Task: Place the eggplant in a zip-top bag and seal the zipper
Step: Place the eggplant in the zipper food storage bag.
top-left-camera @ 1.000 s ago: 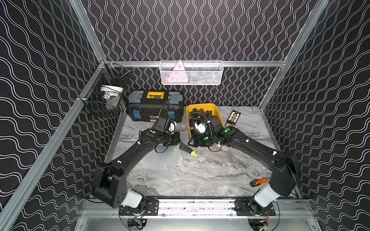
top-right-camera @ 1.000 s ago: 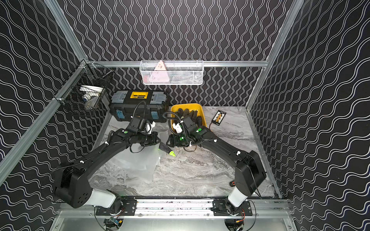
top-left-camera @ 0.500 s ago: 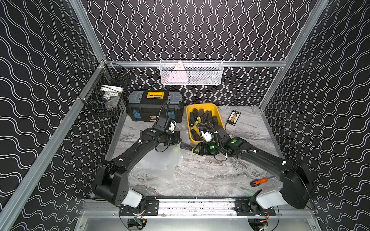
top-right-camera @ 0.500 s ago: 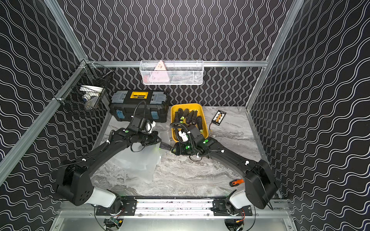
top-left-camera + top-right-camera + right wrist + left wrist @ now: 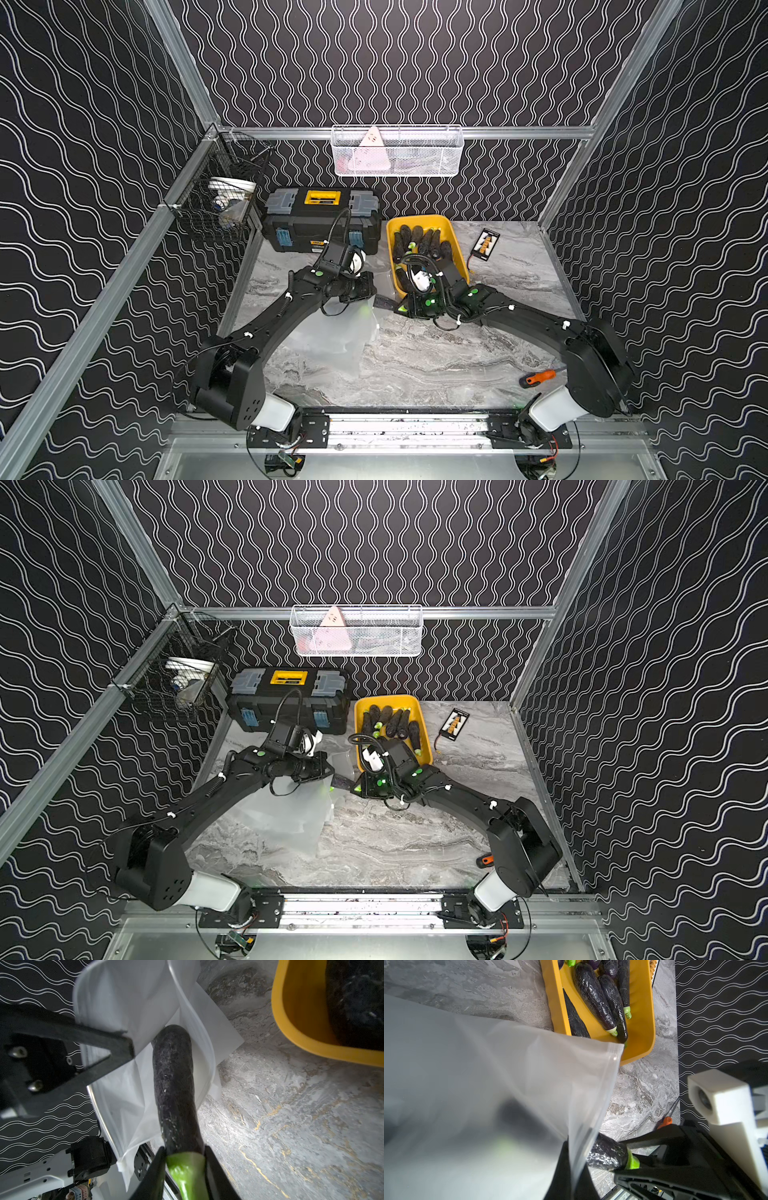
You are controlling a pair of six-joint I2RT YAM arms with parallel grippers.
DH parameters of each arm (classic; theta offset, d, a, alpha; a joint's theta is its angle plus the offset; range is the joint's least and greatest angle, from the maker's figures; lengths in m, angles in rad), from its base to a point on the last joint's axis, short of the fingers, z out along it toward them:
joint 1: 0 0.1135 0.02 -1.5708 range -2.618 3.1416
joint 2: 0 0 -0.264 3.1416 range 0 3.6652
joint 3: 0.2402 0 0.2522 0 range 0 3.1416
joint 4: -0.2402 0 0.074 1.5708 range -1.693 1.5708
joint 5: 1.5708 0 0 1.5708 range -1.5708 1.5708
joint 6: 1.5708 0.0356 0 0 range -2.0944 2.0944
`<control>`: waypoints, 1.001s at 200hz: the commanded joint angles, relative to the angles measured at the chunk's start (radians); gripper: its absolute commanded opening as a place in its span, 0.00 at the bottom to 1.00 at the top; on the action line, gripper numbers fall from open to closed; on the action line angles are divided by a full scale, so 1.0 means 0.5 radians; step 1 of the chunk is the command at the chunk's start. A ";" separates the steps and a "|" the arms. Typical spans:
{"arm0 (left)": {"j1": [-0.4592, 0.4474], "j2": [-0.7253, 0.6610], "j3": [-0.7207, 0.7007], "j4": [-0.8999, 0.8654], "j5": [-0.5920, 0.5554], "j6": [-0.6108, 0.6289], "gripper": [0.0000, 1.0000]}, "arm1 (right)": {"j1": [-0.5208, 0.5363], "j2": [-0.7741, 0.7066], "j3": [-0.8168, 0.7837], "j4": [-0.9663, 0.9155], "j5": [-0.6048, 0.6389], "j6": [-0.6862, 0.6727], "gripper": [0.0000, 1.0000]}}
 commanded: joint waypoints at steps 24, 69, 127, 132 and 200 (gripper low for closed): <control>-0.034 -0.035 -0.021 0.017 0.035 0.046 0.00 | -0.003 0.084 0.197 0.015 -0.044 0.013 0.26; -0.070 -0.067 -0.005 -0.002 0.075 0.075 0.00 | -0.003 0.264 0.399 -0.099 -0.071 -0.033 0.26; -0.064 -0.142 0.007 0.000 0.149 0.005 0.00 | 0.018 0.508 0.671 -0.178 0.032 -0.079 0.28; -0.056 -0.146 0.005 0.008 0.163 -0.007 0.00 | 0.021 0.525 0.691 -0.184 0.043 -0.086 0.31; 0.071 -0.087 -0.009 0.022 0.134 -0.027 0.00 | -0.011 0.280 0.653 -0.218 0.118 -0.109 0.62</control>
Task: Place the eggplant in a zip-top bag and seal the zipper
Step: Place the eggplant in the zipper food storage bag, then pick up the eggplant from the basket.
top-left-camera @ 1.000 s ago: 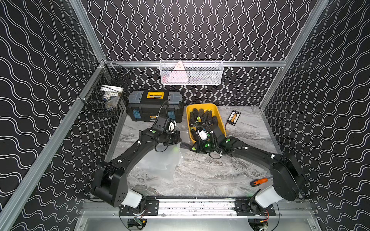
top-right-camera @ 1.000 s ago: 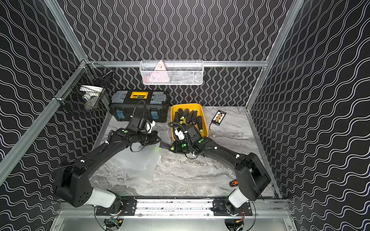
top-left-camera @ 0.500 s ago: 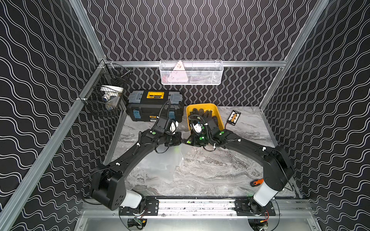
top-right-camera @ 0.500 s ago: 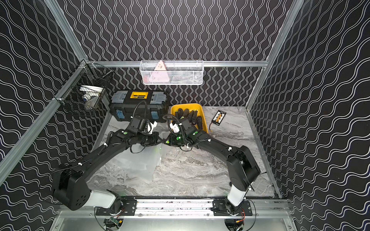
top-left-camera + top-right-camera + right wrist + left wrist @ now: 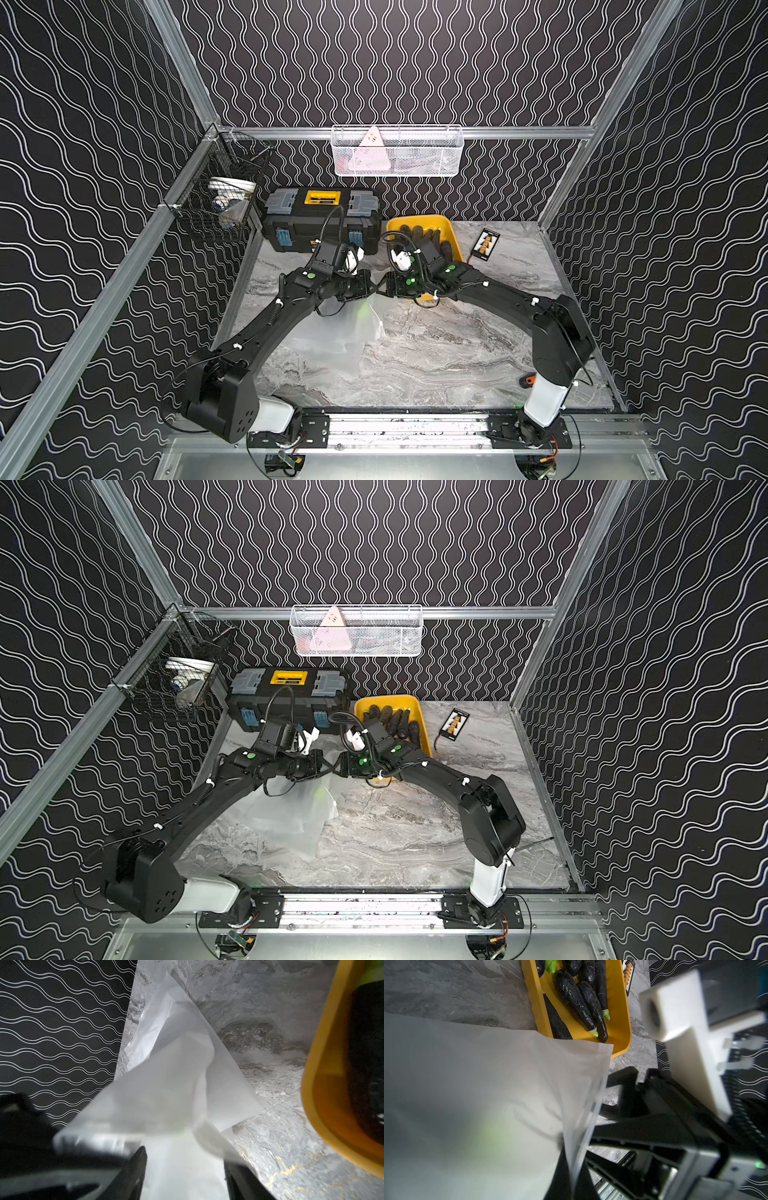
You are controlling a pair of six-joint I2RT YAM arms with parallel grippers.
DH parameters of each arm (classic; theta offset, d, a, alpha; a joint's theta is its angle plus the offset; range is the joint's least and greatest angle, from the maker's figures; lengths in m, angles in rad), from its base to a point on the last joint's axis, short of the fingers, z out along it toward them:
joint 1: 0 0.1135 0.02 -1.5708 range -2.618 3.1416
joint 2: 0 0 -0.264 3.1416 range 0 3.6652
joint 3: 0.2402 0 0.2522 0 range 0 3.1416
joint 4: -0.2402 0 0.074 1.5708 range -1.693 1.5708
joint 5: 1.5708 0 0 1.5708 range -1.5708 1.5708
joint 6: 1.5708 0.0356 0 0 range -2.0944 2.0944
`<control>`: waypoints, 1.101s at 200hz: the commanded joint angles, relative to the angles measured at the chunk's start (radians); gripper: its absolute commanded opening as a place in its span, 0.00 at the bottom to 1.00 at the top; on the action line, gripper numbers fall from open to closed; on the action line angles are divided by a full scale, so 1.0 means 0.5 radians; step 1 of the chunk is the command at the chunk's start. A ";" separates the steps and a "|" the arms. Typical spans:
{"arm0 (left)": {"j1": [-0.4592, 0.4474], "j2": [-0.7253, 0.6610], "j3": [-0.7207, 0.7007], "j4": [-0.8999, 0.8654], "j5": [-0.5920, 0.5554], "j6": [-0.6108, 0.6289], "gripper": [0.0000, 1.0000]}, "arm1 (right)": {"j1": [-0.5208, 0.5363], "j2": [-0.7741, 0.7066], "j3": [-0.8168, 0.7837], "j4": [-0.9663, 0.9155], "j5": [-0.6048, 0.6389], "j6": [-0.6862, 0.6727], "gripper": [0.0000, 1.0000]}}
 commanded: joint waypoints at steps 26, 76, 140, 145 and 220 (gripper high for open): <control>0.041 0.043 0.004 0.003 -0.066 0.000 0.00 | -0.138 -0.263 -0.105 0.007 0.070 -0.051 0.62; 0.042 0.046 -0.009 -0.046 -0.131 0.061 0.00 | -0.500 -0.056 -0.147 -0.083 0.165 -0.262 0.62; 0.043 0.080 0.010 -0.061 -0.124 0.080 0.00 | -0.502 0.398 0.152 -0.209 0.282 -0.523 0.65; 0.042 0.085 0.014 -0.066 -0.127 0.084 0.00 | -0.504 0.423 0.170 -0.214 0.293 -0.542 0.65; 0.042 0.110 0.019 -0.067 -0.145 0.087 0.00 | -0.423 0.716 0.301 -0.175 0.427 -0.716 0.68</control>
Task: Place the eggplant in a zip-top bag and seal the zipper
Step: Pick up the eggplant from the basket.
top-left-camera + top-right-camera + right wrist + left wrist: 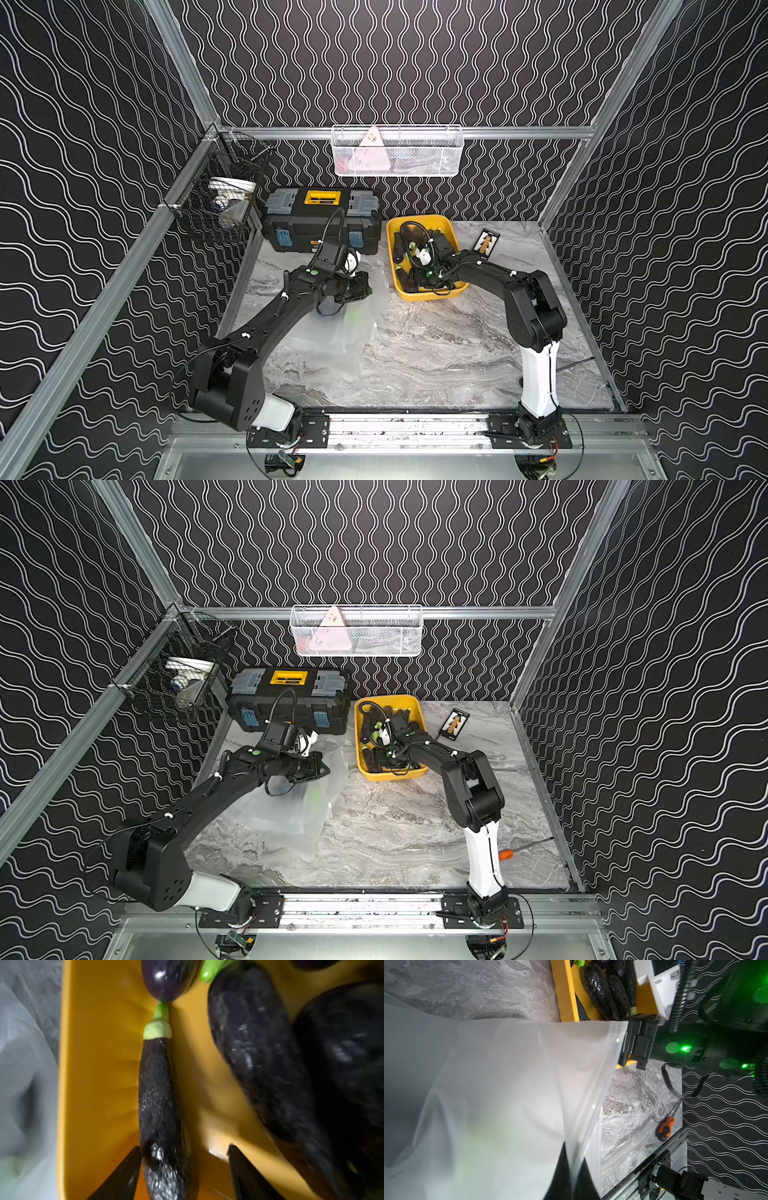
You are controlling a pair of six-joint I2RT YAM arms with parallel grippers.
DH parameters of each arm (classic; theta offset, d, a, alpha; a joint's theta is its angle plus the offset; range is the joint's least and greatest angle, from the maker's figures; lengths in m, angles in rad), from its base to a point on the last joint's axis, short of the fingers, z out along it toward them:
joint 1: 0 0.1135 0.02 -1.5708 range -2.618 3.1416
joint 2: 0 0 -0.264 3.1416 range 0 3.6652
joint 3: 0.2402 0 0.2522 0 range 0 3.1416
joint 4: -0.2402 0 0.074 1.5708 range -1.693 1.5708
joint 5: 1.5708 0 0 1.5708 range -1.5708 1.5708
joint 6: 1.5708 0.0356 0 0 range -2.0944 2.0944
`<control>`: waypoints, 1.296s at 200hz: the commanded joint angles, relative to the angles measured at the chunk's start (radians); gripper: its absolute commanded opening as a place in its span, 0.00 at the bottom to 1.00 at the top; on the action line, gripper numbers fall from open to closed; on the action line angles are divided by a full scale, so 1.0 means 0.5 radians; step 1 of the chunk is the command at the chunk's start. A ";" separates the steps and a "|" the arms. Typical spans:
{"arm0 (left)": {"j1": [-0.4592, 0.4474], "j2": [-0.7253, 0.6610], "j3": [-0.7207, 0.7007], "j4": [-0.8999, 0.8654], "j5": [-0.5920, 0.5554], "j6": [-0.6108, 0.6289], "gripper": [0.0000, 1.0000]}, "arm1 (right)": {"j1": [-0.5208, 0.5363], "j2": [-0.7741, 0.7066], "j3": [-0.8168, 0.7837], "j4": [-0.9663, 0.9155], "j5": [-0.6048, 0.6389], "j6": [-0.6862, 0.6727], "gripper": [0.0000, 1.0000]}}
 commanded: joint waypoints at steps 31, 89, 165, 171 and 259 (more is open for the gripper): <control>0.005 0.017 0.029 -0.011 -0.039 0.023 0.00 | 0.066 0.146 0.075 -0.026 0.240 -0.131 0.64; 0.005 0.017 0.020 -0.004 -0.051 0.020 0.00 | 0.062 0.027 0.044 0.051 0.180 -0.094 0.49; 0.009 0.025 0.024 0.016 -0.091 -0.007 0.00 | 0.046 -0.413 -0.081 0.035 0.049 -0.092 0.46; 0.007 0.032 0.029 0.023 -0.091 -0.010 0.00 | 0.046 -0.438 -0.100 0.038 0.045 -0.088 0.46; 0.010 0.019 0.007 0.011 -0.107 -0.002 0.00 | 0.086 -0.094 -0.063 -0.026 0.252 -0.207 0.60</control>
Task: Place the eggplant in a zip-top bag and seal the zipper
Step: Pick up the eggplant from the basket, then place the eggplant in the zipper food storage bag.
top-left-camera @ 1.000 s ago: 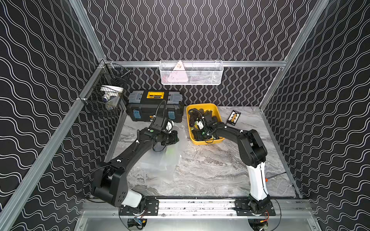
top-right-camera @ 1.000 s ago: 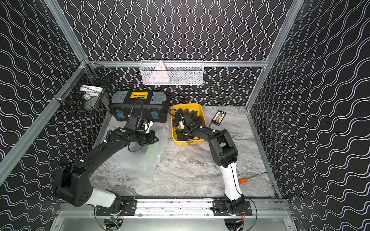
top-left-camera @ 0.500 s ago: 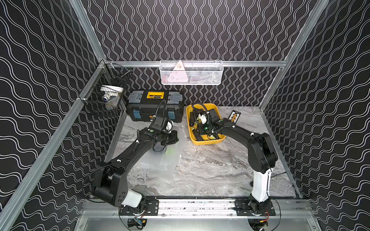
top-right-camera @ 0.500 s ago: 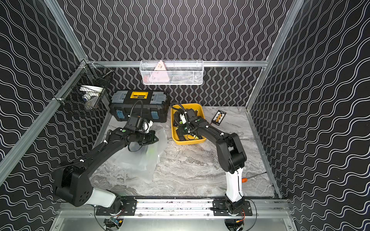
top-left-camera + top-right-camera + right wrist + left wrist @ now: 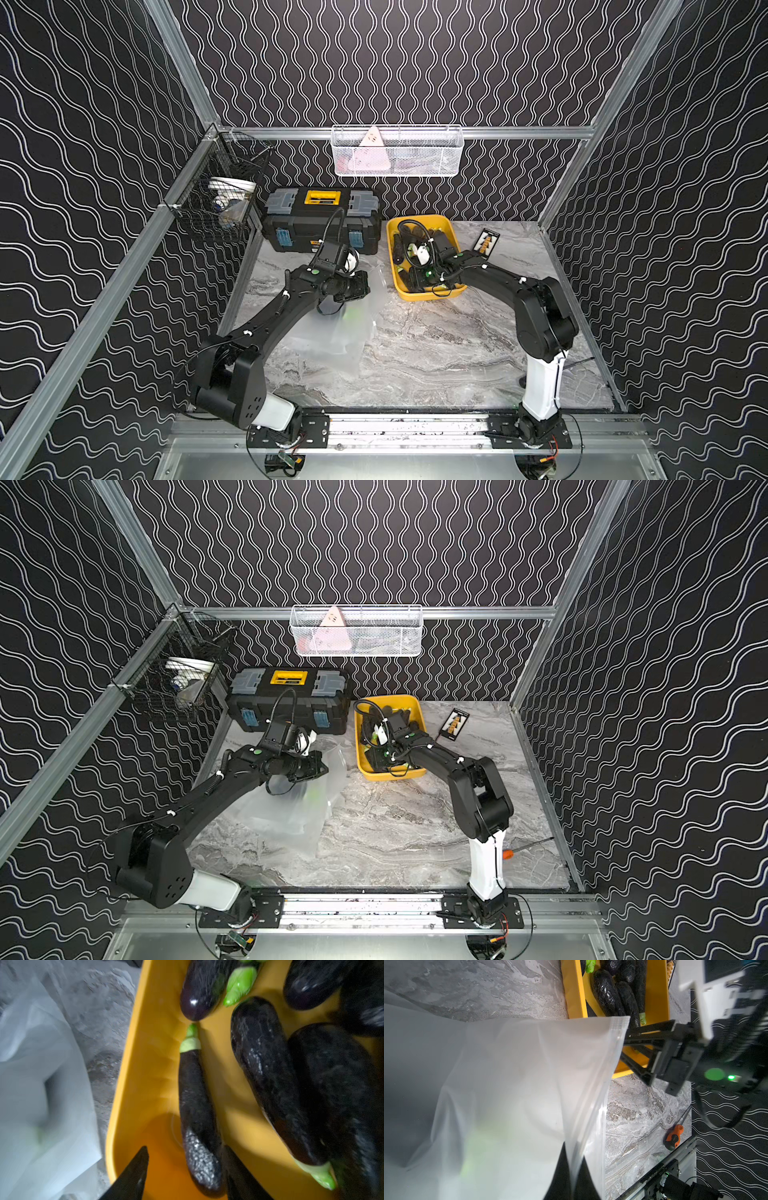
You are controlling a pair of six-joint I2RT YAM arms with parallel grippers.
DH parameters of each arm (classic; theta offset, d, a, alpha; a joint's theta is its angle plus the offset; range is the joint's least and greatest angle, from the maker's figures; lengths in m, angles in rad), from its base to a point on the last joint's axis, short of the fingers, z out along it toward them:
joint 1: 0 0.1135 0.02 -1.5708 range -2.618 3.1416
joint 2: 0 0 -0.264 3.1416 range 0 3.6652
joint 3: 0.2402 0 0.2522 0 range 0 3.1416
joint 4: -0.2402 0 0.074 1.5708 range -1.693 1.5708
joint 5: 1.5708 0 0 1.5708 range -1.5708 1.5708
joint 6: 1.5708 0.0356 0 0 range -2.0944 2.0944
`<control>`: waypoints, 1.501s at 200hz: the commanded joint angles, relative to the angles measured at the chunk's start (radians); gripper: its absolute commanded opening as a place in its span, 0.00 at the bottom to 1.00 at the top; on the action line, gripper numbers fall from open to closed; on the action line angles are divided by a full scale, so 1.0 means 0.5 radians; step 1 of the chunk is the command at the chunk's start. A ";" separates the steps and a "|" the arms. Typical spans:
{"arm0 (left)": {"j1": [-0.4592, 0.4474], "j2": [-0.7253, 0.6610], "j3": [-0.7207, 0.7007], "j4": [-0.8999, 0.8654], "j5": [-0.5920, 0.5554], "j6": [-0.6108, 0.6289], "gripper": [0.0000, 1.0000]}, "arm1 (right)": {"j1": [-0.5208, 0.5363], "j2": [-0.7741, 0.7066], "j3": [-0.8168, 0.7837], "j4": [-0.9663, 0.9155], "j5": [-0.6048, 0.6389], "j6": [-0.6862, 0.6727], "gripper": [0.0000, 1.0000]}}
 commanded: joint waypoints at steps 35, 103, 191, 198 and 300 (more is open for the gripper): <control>0.003 0.018 -0.003 0.024 -0.011 -0.003 0.00 | 0.048 0.209 0.047 -0.050 0.188 -0.116 0.59; 0.001 0.034 0.005 0.016 -0.018 0.001 0.00 | 0.042 0.106 0.040 0.021 0.170 -0.092 0.35; 0.002 0.088 0.036 0.041 -0.021 0.010 0.00 | 0.012 -0.434 -0.081 -0.079 -0.277 -0.023 0.30; 0.002 0.096 0.039 0.047 -0.024 0.009 0.00 | 0.014 -0.500 -0.133 -0.056 -0.399 0.018 0.29; -0.076 0.060 0.061 0.026 -0.071 0.042 0.00 | 0.306 -0.639 -0.441 0.027 -0.912 0.240 0.28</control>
